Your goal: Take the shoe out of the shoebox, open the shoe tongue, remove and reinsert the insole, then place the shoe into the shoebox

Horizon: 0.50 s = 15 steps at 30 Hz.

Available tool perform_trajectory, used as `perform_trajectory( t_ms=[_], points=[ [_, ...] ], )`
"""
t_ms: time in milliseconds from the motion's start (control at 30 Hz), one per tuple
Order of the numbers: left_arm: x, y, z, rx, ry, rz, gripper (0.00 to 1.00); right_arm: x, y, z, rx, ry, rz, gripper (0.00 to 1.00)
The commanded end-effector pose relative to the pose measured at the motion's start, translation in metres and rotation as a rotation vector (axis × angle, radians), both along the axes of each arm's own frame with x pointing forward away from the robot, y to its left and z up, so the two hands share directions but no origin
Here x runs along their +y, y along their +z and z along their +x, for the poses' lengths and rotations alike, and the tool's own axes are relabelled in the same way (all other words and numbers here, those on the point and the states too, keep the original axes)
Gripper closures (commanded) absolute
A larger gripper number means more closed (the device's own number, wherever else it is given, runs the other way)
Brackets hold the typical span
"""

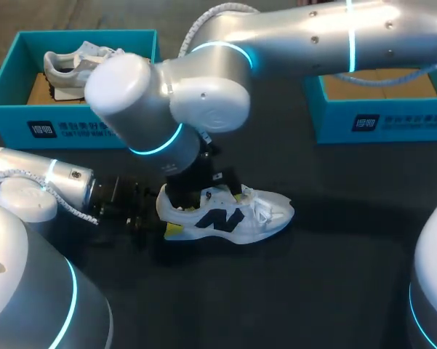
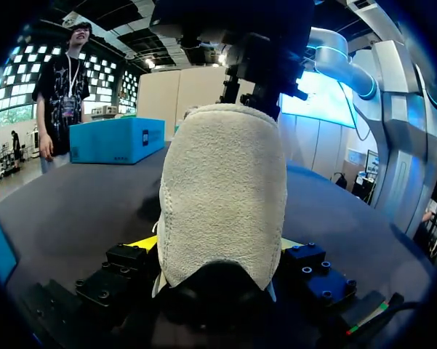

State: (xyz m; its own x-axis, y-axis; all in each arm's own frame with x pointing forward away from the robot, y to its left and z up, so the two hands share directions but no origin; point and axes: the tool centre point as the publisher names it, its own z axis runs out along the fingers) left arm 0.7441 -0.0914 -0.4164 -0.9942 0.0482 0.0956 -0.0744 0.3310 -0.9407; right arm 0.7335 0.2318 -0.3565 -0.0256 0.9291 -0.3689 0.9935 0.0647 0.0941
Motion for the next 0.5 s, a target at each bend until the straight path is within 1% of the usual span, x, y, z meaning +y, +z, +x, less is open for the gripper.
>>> perform_trajectory(
  t_ms=[33, 167, 300, 500],
  points=[
    [-0.003, -0.004, 0.002, 0.000, 0.000, 0.000, 1.00, 0.006, -0.005, -0.004, -0.088, -0.201, -0.064, 0.00],
    [-0.003, -0.004, 0.002, 0.000, 0.000, 0.000, 1.00, 0.001, -0.005, -0.001, -0.091, -0.208, -0.093, 0.00],
    [-0.003, -0.004, 0.002, 0.000, 0.000, 0.000, 1.00, -0.009, -0.001, 0.001, -0.096, -0.220, -0.133, 0.00],
    [-0.003, -0.004, 0.002, 0.000, 0.000, 0.000, 1.00, -0.023, 0.011, 0.004, -0.111, -0.258, -0.162, 0.00]
  ],
)
